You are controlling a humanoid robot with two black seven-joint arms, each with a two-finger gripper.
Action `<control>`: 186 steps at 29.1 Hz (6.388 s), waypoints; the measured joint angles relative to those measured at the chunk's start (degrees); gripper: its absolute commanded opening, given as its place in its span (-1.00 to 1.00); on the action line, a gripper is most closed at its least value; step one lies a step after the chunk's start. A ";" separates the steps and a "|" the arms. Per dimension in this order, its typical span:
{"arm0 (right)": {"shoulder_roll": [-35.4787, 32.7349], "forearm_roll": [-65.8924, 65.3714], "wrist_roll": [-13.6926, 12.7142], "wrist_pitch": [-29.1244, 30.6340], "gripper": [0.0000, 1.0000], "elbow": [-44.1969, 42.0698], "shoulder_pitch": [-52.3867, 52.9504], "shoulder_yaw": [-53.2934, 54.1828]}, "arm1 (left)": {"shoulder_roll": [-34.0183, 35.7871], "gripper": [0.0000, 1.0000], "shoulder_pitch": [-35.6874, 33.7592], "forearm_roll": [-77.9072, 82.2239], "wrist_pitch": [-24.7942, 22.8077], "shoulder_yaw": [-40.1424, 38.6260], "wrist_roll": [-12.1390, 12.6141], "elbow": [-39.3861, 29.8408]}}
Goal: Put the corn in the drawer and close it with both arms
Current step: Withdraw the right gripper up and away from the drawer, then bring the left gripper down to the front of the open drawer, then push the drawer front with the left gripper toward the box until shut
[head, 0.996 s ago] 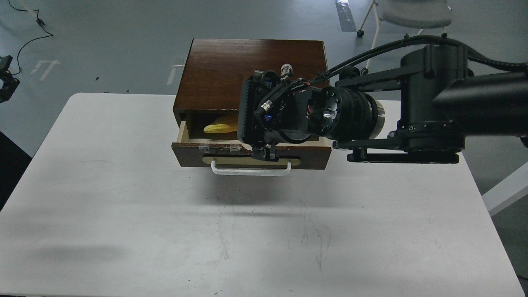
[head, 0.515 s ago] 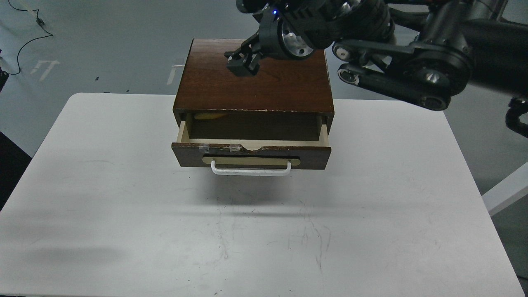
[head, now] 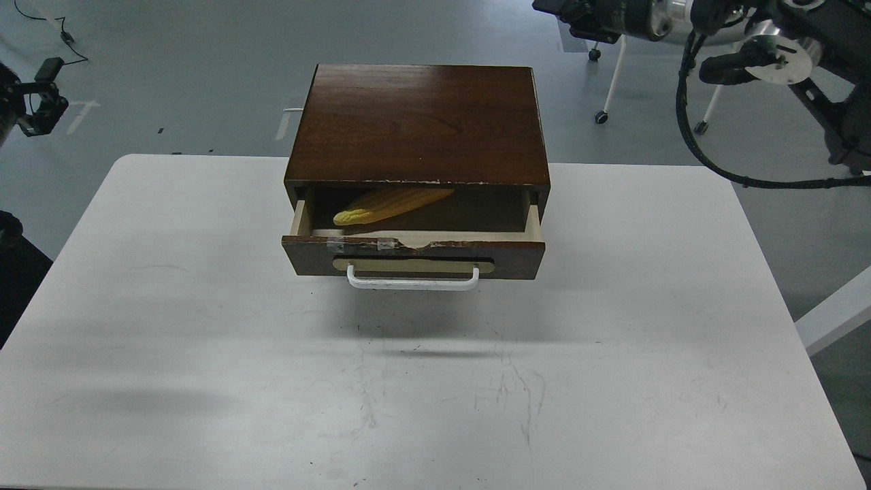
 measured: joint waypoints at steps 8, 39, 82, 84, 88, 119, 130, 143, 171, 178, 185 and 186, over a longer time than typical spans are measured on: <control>3.07 10.85 -1.26 -5.08 1.00 -7.70 -6.92 6.92 | 2.35 0.85 -1.41 8.44 0.00 -0.14 -0.17 -7.25; 20.95 27.20 4.45 5.02 1.00 -17.76 -24.62 38.45 | 4.15 0.85 -7.99 43.45 -0.01 -0.03 -0.07 -17.83; 20.92 36.31 12.38 8.86 1.00 -32.64 -27.65 28.58 | 20.19 -1.00 -1.92 65.57 0.00 4.58 -2.71 -66.03; 20.79 36.17 12.77 8.53 1.00 -33.90 -26.02 27.45 | 18.81 -1.00 -0.79 65.83 0.00 4.70 -2.71 -66.28; 20.74 35.92 15.38 8.38 1.00 -36.41 -23.65 22.92 | 17.63 -1.00 0.56 66.67 0.00 4.79 -2.71 -67.04; 20.84 35.90 23.15 8.42 1.00 -42.17 -18.70 11.24 | 1.56 -1.00 7.11 88.05 0.00 4.87 -0.47 -62.94; 20.88 36.01 23.15 8.62 1.00 -42.17 -18.86 11.75 | -0.36 -1.00 6.27 90.51 0.00 4.72 -0.29 -57.65; 20.96 36.01 23.24 8.73 1.00 -42.03 -18.84 11.78 | -0.32 -1.00 6.24 93.12 0.00 4.79 -0.18 -57.23; 20.95 36.01 23.17 8.80 1.00 -41.81 -18.86 11.69 | -0.99 -1.00 5.27 97.95 0.00 4.27 -0.56 -55.29; 20.98 36.01 23.19 8.71 1.00 -41.81 -18.85 11.69 | -0.96 -1.00 4.38 98.11 0.00 4.38 -0.54 -53.05; 21.01 36.01 23.21 8.68 1.00 -41.81 -18.85 11.69 | -1.35 -1.00 3.09 98.13 0.00 4.38 -0.54 -50.75; 21.01 36.01 23.22 8.67 1.00 -41.81 -18.85 11.69 | -1.52 -1.00 2.87 98.14 0.00 4.39 -0.54 -50.50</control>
